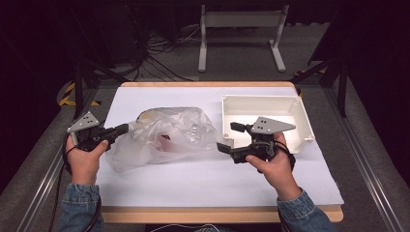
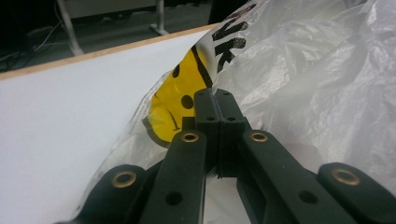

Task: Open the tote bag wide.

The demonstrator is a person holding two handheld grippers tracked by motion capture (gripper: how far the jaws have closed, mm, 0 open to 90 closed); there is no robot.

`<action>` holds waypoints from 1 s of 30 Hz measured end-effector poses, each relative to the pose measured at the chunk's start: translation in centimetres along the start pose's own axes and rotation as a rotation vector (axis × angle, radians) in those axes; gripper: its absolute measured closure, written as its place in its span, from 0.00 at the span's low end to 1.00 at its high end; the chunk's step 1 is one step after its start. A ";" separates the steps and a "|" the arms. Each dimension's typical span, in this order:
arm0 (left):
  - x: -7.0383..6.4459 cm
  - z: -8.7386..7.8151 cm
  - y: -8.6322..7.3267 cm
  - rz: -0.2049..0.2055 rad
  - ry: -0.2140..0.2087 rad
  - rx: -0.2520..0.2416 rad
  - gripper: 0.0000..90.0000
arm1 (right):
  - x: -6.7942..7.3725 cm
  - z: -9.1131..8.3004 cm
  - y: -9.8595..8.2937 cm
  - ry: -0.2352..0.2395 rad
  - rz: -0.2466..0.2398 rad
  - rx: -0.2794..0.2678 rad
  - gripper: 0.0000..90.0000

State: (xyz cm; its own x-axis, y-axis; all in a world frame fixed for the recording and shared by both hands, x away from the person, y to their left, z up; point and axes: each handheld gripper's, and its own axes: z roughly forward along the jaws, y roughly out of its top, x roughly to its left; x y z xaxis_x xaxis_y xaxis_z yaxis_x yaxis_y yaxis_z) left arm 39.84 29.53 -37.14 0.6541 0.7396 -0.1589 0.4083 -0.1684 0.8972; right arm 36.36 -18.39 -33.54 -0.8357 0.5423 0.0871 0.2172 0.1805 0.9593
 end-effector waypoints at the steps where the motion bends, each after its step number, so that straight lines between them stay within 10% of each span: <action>1: 0.3 0.0 -0.2 -0.009 0.000 0.000 1.00 | 0.0 0.1 0.0 0.014 0.003 -0.007 0.16; 20: 2.5 0.2 -3.4 -0.119 0.064 0.089 1.00 | -1.2 0.8 0.8 0.062 0.020 -0.065 0.19; 30: 2.2 0.6 -3.8 -0.112 0.056 0.115 0.99 | 1.1 4.4 4.6 0.155 -0.100 -0.026 0.11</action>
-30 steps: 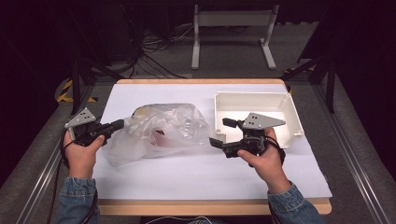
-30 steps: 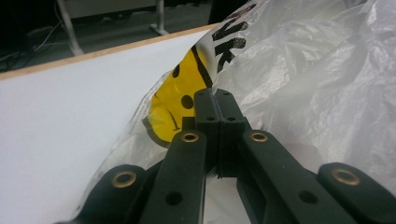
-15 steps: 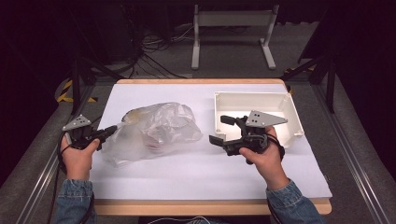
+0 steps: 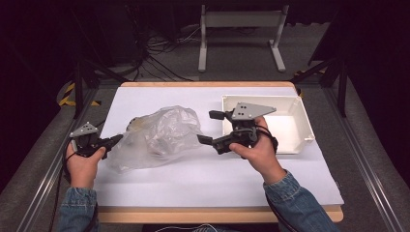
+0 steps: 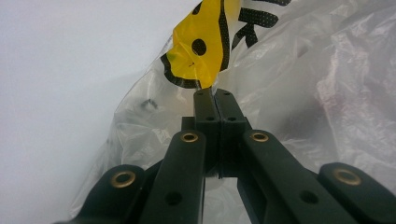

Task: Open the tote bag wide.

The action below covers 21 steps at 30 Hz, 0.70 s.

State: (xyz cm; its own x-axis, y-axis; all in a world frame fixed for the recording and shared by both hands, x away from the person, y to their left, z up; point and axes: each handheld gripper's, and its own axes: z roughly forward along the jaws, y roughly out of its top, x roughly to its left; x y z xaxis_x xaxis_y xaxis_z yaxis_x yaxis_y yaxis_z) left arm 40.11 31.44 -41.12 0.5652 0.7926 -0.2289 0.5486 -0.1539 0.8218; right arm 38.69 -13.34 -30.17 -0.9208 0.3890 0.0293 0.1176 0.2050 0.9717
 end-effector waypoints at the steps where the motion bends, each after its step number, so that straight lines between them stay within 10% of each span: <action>1: 0.0 0.0 0.0 -0.002 -0.001 -0.001 0.99 | 0.2 0.4 0.4 0.007 -0.010 -0.002 0.10; 12: -0.1 -0.1 -0.1 0.006 -0.003 -0.002 0.99 | 3.1 3.9 2.4 0.151 -0.114 0.075 0.07; 15: -0.2 -0.2 0.0 0.008 -0.003 -0.002 0.99 | 3.0 4.7 2.1 0.147 -0.135 0.104 0.29; 18: -0.3 -0.3 0.1 0.017 -0.002 -0.006 0.98 | 2.6 5.1 1.8 0.090 -0.161 0.154 0.79; 21: -0.6 -0.4 0.3 0.027 -0.005 -0.006 0.97 | 2.3 5.2 1.7 0.045 -0.162 0.162 0.90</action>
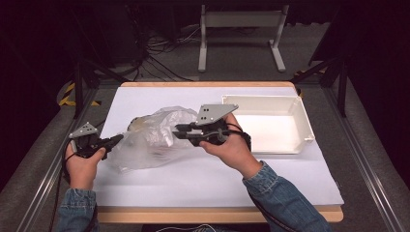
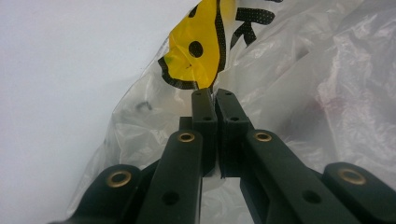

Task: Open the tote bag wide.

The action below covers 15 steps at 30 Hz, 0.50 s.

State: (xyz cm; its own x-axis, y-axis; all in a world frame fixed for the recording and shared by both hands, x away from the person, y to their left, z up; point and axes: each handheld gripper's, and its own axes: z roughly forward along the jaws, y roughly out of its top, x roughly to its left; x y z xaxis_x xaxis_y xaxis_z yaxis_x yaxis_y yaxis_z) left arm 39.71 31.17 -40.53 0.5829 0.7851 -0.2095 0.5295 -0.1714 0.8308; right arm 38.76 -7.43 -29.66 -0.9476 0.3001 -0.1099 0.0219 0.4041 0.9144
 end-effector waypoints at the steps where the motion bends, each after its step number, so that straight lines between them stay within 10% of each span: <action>1: -0.1 -0.1 0.1 0.005 0.000 -0.004 0.96 | -0.2 0.1 -0.1 -0.023 0.003 -0.008 0.94; 9: -2.1 -2.3 2.0 0.060 -0.027 -0.088 0.53 | -2.1 1.5 -0.3 -0.138 0.059 -0.033 0.95; 15: -4.2 -3.8 3.3 0.116 -0.055 -0.137 0.40 | -3.2 2.7 -0.8 -0.175 0.087 -0.024 0.92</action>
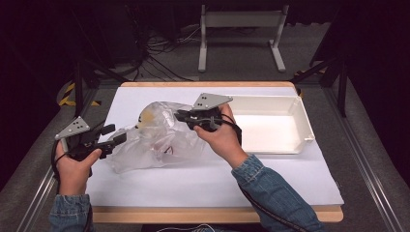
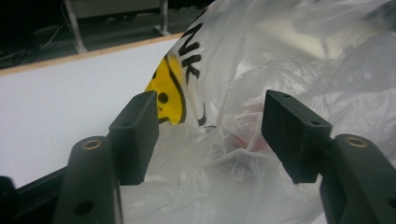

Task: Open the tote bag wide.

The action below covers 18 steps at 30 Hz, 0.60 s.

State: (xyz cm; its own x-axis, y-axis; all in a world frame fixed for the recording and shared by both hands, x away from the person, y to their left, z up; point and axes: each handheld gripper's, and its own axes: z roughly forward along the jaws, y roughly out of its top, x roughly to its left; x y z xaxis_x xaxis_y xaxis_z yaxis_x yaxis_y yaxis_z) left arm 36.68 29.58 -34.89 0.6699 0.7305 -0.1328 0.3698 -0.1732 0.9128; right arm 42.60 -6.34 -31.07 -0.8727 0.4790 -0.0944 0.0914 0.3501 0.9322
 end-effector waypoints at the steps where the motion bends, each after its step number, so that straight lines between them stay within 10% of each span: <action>1: -0.4 -0.1 0.3 0.012 -0.010 -0.003 0.38 | -0.2 0.3 -0.1 -0.006 0.005 0.003 0.92; 10: -4.0 1.6 1.5 0.145 -0.107 0.075 0.26 | -1.4 2.3 -1.3 -0.050 0.046 0.045 0.88; 18: -2.4 5.2 -0.9 0.098 -0.079 0.196 0.20 | -3.0 3.6 -2.9 -0.107 0.092 0.090 0.86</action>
State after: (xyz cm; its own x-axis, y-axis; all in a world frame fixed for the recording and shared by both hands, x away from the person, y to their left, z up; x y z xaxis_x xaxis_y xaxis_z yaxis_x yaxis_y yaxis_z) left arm 38.12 24.58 -37.37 0.7542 0.6512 -0.0842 0.4136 -0.3715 0.8312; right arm 46.70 -5.92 -34.77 -0.8029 0.5938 -0.0517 0.2151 0.3696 0.9039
